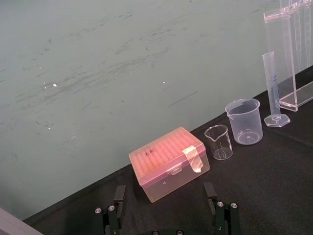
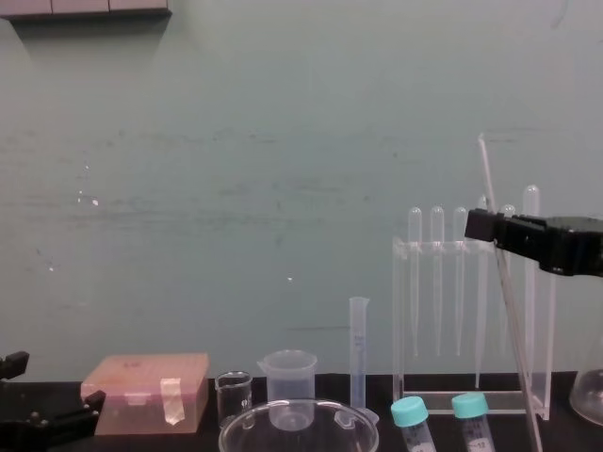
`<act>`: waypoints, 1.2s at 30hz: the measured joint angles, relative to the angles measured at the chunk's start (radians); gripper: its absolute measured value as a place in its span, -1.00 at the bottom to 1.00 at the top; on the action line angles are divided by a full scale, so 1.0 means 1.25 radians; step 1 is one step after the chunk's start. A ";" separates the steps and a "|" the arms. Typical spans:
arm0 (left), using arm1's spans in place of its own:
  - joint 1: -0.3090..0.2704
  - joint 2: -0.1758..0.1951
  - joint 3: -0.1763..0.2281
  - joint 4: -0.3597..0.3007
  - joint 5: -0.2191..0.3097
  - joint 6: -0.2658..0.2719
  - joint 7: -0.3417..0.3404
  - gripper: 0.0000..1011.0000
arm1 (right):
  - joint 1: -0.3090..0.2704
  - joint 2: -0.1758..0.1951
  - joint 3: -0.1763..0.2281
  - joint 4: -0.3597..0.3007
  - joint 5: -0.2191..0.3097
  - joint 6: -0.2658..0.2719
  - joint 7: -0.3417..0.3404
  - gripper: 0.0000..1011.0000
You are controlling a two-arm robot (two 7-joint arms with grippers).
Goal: Hold the thermometer with one hand and immerse one end into the beaker, then reinsert it into the test tube rack.
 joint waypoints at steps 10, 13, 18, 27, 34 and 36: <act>0.000 0.000 0.000 0.000 0.000 0.000 0.000 0.99 | 0.000 -0.001 -0.002 0.000 -0.007 0.003 0.000 -0.89; 0.000 0.000 0.000 0.000 0.000 0.000 0.000 0.99 | 0.000 -0.001 -0.002 0.000 -0.007 0.003 0.000 -0.89; 0.000 0.000 0.000 0.000 0.000 0.000 0.000 0.99 | 0.000 0.000 -0.002 -0.001 -0.006 0.004 0.000 -0.65; 0.000 0.000 0.000 0.000 0.000 0.000 0.000 0.99 | 0.000 0.000 -0.001 -0.001 -0.005 0.004 0.001 -0.12; 0.000 0.000 0.000 0.000 0.000 0.000 0.000 0.99 | 0.000 0.000 -0.001 -0.001 -0.004 0.004 0.000 0.29; 0.000 0.000 0.000 0.000 0.000 0.000 0.000 0.99 | 0.000 0.000 -0.001 -0.001 -0.004 0.004 0.000 0.45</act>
